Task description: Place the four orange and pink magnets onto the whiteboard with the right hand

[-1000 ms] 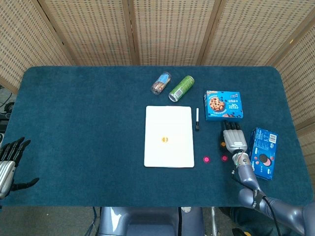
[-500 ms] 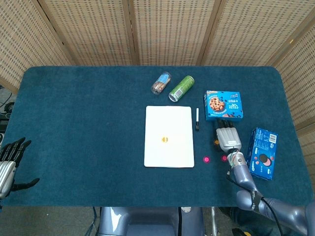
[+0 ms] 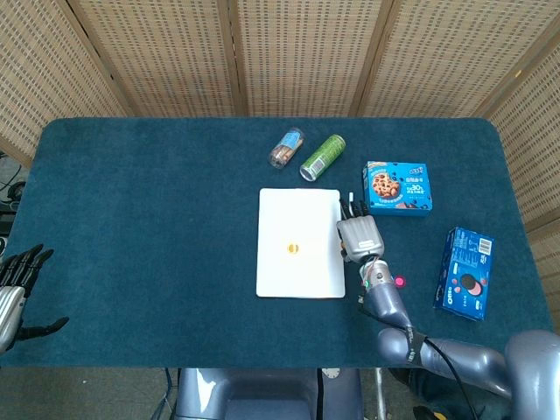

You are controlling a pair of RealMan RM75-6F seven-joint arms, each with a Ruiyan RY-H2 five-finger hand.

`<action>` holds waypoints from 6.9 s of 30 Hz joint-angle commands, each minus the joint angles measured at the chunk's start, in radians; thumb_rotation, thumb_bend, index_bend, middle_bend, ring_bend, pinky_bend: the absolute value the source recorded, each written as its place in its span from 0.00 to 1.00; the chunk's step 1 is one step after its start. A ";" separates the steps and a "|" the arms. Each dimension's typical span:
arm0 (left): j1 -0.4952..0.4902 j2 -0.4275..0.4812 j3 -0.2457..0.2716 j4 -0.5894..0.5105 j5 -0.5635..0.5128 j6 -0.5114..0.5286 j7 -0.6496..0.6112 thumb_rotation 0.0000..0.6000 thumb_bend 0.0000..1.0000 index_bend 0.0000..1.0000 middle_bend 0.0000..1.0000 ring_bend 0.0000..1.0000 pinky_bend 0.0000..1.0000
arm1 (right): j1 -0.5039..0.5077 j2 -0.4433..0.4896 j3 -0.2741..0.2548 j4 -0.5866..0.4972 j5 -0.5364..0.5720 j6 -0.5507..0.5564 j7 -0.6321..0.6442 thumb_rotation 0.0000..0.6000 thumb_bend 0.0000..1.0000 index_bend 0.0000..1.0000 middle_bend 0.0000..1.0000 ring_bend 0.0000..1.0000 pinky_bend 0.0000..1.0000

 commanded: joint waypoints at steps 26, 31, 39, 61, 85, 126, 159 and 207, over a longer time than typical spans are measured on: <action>0.000 0.010 0.007 0.009 0.013 -0.004 -0.028 1.00 0.00 0.00 0.00 0.00 0.00 | -0.010 0.084 -0.050 -0.173 -0.029 0.117 0.013 1.00 0.35 0.31 0.00 0.00 0.00; 0.001 0.010 0.010 0.009 0.022 -0.002 -0.028 1.00 0.00 0.00 0.00 0.00 0.00 | -0.088 0.152 -0.110 -0.223 -0.109 0.141 0.102 1.00 0.36 0.36 0.00 0.00 0.00; 0.003 0.006 0.014 0.005 0.031 0.003 -0.015 1.00 0.00 0.00 0.00 0.00 0.00 | -0.245 0.223 -0.255 -0.181 -0.305 0.179 0.283 1.00 0.36 0.40 0.00 0.00 0.00; 0.001 -0.007 0.014 0.001 0.023 -0.002 0.019 1.00 0.00 0.00 0.00 0.00 0.00 | -0.335 0.176 -0.269 -0.010 -0.438 0.127 0.348 1.00 0.36 0.42 0.00 0.00 0.00; 0.000 -0.010 0.014 0.002 0.021 -0.003 0.027 1.00 0.00 0.00 0.00 0.00 0.00 | -0.367 0.153 -0.238 0.045 -0.457 0.076 0.317 1.00 0.36 0.42 0.00 0.00 0.00; -0.001 -0.014 0.016 0.000 0.019 -0.005 0.034 1.00 0.00 0.00 0.00 0.00 0.00 | -0.391 0.139 -0.198 0.093 -0.498 0.029 0.371 1.00 0.38 0.56 0.00 0.00 0.00; -0.003 -0.008 0.016 0.004 0.021 -0.007 0.016 1.00 0.00 0.00 0.00 0.00 0.00 | -0.184 0.130 -0.030 -0.225 -0.330 0.042 -0.022 1.00 0.39 0.56 0.00 0.00 0.00; 0.000 0.008 0.021 0.009 0.038 -0.002 -0.029 1.00 0.00 0.00 0.00 0.00 0.00 | -0.156 0.133 -0.212 -0.331 -0.260 0.274 -0.018 1.00 0.26 0.38 0.00 0.00 0.00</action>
